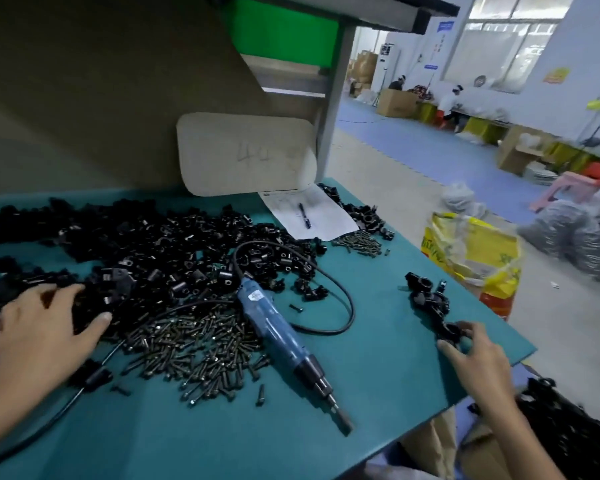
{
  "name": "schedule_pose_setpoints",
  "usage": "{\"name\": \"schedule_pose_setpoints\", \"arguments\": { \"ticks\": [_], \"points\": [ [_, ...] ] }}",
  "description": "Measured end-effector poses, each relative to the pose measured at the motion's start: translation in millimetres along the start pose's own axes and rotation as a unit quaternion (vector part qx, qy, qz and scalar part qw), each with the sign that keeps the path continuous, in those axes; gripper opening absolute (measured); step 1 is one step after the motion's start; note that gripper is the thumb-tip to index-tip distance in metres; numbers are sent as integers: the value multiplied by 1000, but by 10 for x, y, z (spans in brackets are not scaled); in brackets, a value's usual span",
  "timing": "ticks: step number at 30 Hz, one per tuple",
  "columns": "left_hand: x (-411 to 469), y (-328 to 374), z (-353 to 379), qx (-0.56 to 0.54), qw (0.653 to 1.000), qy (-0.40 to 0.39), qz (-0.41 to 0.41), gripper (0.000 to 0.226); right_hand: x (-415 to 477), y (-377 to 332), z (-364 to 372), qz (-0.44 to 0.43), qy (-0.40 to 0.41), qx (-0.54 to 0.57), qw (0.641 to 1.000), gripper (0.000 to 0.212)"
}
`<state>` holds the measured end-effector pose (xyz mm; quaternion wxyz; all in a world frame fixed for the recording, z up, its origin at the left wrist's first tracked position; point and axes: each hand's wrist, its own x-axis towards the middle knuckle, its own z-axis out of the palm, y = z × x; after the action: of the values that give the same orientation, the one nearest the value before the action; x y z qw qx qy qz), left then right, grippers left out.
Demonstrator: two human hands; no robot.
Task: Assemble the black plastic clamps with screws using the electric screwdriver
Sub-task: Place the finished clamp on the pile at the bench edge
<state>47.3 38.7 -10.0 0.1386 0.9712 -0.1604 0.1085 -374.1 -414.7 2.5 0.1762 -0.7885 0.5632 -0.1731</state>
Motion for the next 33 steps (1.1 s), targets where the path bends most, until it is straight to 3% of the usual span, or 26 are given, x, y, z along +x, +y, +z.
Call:
{"name": "schedule_pose_setpoints", "arguments": {
  "ticks": [2,4,7,10,13,16,19,22,26,28,31,33],
  "points": [
    [-90,-25,-50,17,999,-19,-30,84,28,-227,25,-28,29,-35,999,73],
    [-138,-41,-91,44,995,-58,-72,92,-2,-602,97,-112,34,-7,993,71],
    [-139,-33,-161,78,988,-112,-70,100,-71,-1315,326,-255,-86,51,962,51],
    [-128,-76,-224,96,983,-155,-31,104,-73,-1975,678,-373,-201,9,906,40],
    [-177,-228,-275,95,985,-142,-3,94,-33,-2361,1092,-441,-216,-87,867,48],
    [-243,-330,-302,101,990,-90,37,75,-6,-2458,1321,-437,-147,-142,876,48],
    [-258,-315,-298,81,994,-54,57,58,-32,-2428,1396,-448,-86,-122,882,38],
    [-219,-289,-302,25,998,-35,55,53,-95,-2399,1299,-437,-72,3,897,28],
    [-235,-221,-319,-32,999,7,27,41,-194,-2372,1021,-271,-147,231,923,26],
    [-250,-145,-363,-75,996,28,27,40,-260,-2375,893,-164,-220,403,873,28],
    [-273,-3,-496,-241,970,1,25,24,-446,-2409,682,-62,-351,598,718,35],
    [-281,107,-615,-366,929,-40,-18,4,-608,-2455,585,-42,-411,647,641,33]
  ]
}}
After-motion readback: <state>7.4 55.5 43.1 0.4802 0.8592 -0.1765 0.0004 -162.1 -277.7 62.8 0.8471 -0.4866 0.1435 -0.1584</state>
